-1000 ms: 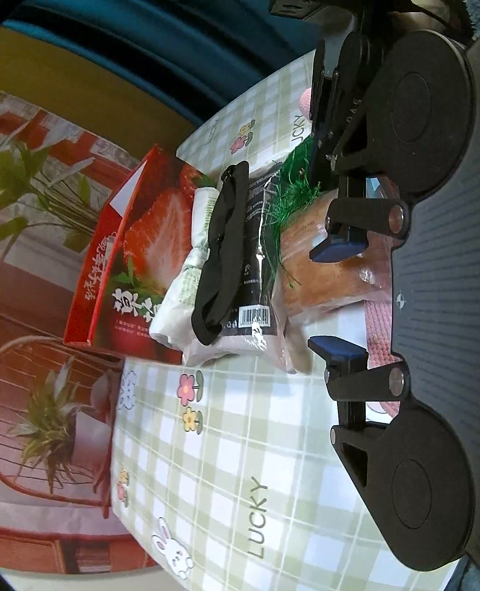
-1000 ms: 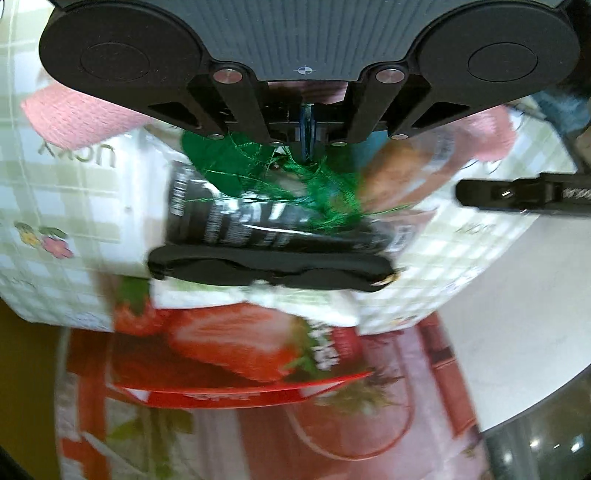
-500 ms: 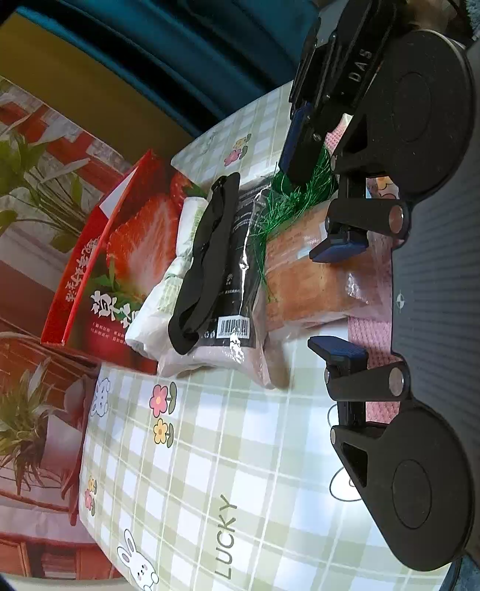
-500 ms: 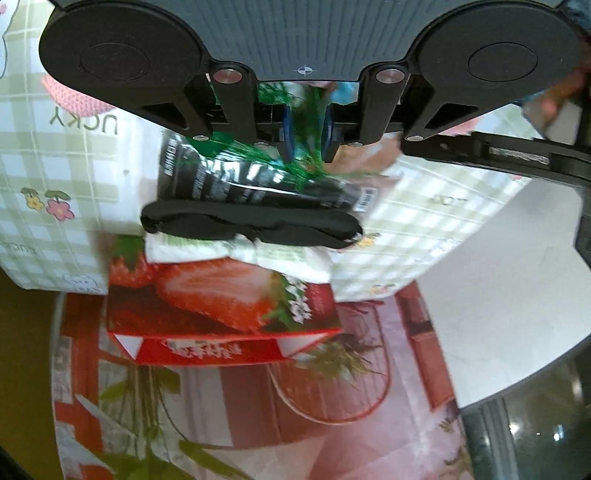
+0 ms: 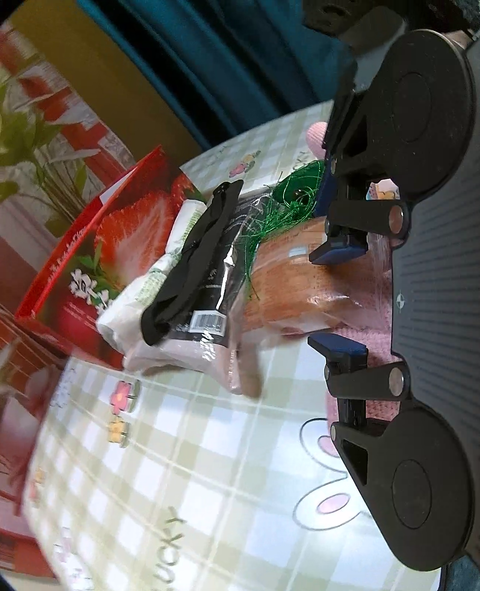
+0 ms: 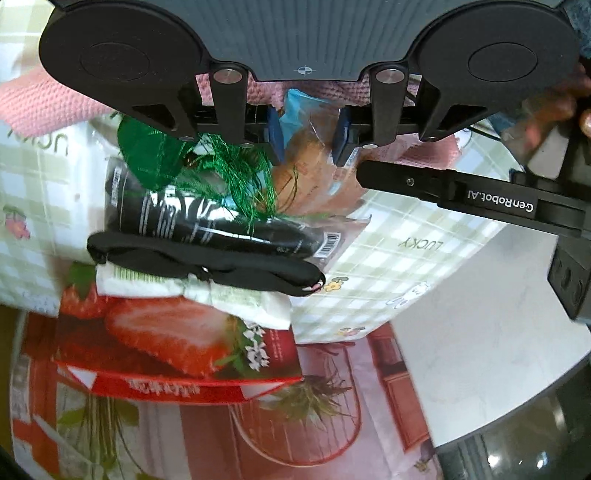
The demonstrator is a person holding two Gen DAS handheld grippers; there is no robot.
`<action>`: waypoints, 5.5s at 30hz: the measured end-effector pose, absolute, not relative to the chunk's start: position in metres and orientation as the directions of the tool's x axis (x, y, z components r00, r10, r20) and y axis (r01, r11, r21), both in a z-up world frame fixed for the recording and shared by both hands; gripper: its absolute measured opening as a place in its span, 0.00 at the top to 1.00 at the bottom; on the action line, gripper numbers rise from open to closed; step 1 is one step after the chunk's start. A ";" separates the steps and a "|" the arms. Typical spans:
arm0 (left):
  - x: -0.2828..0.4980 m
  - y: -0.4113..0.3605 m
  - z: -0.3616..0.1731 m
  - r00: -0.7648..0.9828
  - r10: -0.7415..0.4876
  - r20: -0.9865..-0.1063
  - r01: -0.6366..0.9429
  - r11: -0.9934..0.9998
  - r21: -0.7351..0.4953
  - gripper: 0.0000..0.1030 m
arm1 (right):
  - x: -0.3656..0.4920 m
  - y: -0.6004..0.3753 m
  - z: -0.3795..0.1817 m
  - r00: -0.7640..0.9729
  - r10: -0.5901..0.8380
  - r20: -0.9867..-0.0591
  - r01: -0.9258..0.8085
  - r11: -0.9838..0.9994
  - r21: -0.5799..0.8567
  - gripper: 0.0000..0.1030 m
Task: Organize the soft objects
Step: 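Lift the bread bag with the right tool toward the red box, then lower the bread bag into the box and open the right tool, then lower both tools to the pink knitted scarf and close on it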
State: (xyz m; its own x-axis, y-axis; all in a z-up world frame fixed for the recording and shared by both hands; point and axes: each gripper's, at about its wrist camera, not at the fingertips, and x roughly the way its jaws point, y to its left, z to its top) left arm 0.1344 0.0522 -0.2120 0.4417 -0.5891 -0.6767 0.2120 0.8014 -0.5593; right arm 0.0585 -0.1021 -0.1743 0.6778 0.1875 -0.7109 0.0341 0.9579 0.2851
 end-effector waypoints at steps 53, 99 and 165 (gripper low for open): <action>0.240 -0.036 -0.082 0.587 -0.633 -0.504 0.540 0.771 -0.339 0.68 | 0.119 -0.198 -0.081 0.890 0.120 -0.440 -0.050 0.985 0.166 0.76; 0.208 -0.015 -0.108 0.575 -0.504 -0.644 0.427 0.857 -0.289 0.60 | 0.102 -0.200 -0.113 0.844 -0.016 -0.537 0.098 0.987 0.126 0.78; 0.125 0.037 -0.220 0.454 -0.450 -0.769 0.217 0.893 -0.394 0.66 | 0.011 -0.172 -0.200 0.582 -0.045 -0.812 0.305 0.938 0.167 0.11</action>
State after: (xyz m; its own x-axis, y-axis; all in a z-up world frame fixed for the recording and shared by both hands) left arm 0.1247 0.0367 -0.2200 0.4536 -0.4500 -0.7693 0.2172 0.8930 -0.3942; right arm 0.0113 -0.1723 -0.1998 0.5820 -0.0449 -0.8119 0.3052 0.9375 0.1670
